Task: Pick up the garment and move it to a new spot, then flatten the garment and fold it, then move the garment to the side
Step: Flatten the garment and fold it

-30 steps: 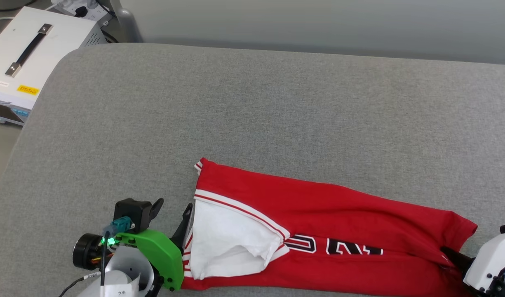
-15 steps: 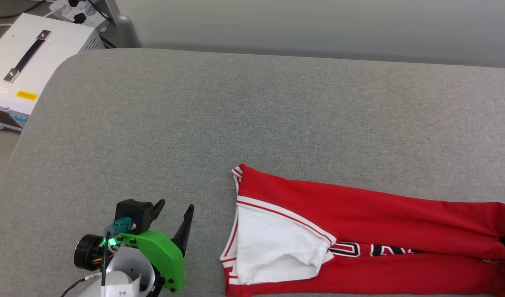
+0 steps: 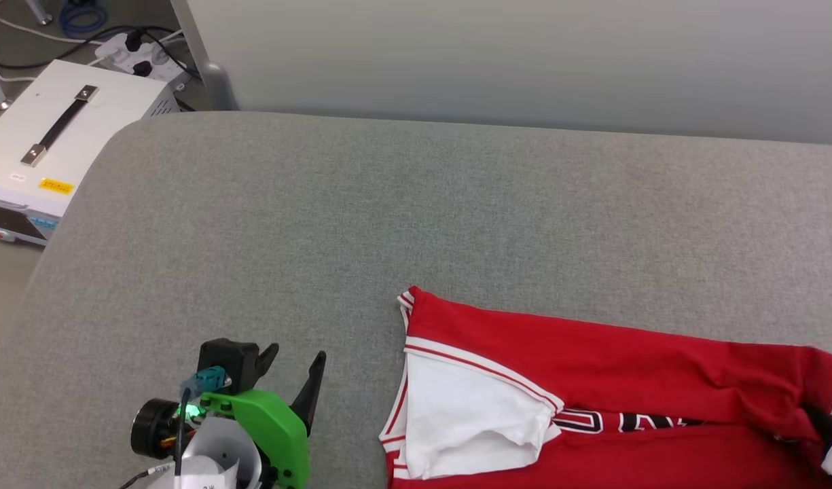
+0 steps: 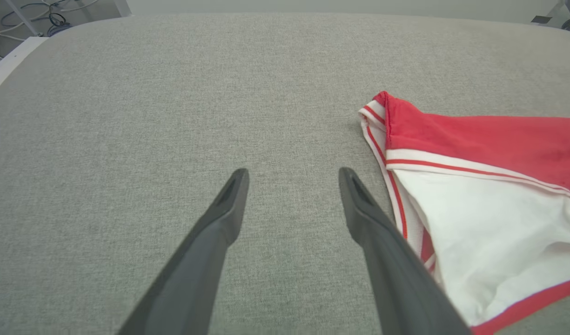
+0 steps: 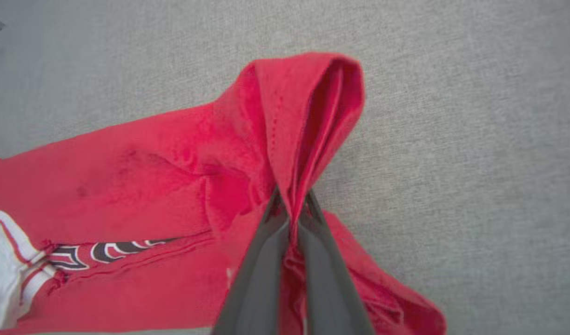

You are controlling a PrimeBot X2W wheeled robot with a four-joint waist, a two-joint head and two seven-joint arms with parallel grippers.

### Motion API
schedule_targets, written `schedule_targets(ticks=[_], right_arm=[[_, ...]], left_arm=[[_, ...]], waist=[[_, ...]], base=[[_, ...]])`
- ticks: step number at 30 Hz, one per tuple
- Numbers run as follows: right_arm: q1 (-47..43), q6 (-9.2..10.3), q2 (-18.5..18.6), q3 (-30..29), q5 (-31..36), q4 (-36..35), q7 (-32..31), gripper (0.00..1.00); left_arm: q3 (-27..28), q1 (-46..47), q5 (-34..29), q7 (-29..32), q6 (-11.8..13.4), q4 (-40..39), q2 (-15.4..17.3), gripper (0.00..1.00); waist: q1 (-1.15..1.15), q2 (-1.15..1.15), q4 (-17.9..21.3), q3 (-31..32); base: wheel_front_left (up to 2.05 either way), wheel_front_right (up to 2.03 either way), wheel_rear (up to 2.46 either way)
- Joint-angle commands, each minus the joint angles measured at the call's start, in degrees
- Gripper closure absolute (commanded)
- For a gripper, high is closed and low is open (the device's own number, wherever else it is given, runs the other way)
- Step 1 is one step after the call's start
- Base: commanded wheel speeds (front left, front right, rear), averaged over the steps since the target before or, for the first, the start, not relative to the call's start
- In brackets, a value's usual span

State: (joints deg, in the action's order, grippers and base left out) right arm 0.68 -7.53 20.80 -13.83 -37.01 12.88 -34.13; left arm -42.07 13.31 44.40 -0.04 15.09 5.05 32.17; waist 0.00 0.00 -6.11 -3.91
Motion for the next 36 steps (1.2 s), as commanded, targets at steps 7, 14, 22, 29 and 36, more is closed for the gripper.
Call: schedule_targets(ticks=[7, 14, 22, 29, 36], right_arm=[[-4.5, 0.04, -5.9, 1.1, -1.9, -9.5, -6.3, 1.00], [-4.5, 0.04, -13.7, 2.9, -3.0, -16.8, -11.8, 1.00], [-2.3, 0.04, -17.9, 7.6, -9.5, -18.6, -14.5, 1.00], [0.5, 0.04, -17.9, 18.3, -18.0, -13.0, -7.7, 1.00], [6.4, 0.04, -17.9, 27.7, -21.2, -4.3, 0.7, 1.00]], left_arm=[[-0.6, -2.6, 0.9, -0.7, -0.2, 0.7, -0.6, 0.00], [-0.6, -2.8, 1.2, -1.2, -0.2, 0.8, -1.0, 0.00], [-0.4, -2.7, 1.4, -1.4, -0.1, 1.0, -0.8, 0.00], [-0.2, -2.5, 1.6, -1.1, 0.0, 0.9, -0.1, 0.00], [-0.3, -2.0, 1.5, -0.8, 0.0, 0.5, 0.1, 0.00]], waist=[[0.00, 0.00, -0.3, 3.9], [0.00, 0.00, -0.9, 4.5], [0.00, 0.00, -2.1, 4.6], [0.00, 0.00, -3.4, 4.4], [0.00, 0.00, -5.1, 3.8]], base=[[0.00, 0.00, 0.00], [0.00, 0.00, 0.00], [0.00, 0.00, 0.00], [0.00, 0.00, 0.00], [0.00, 0.00, 0.00]])
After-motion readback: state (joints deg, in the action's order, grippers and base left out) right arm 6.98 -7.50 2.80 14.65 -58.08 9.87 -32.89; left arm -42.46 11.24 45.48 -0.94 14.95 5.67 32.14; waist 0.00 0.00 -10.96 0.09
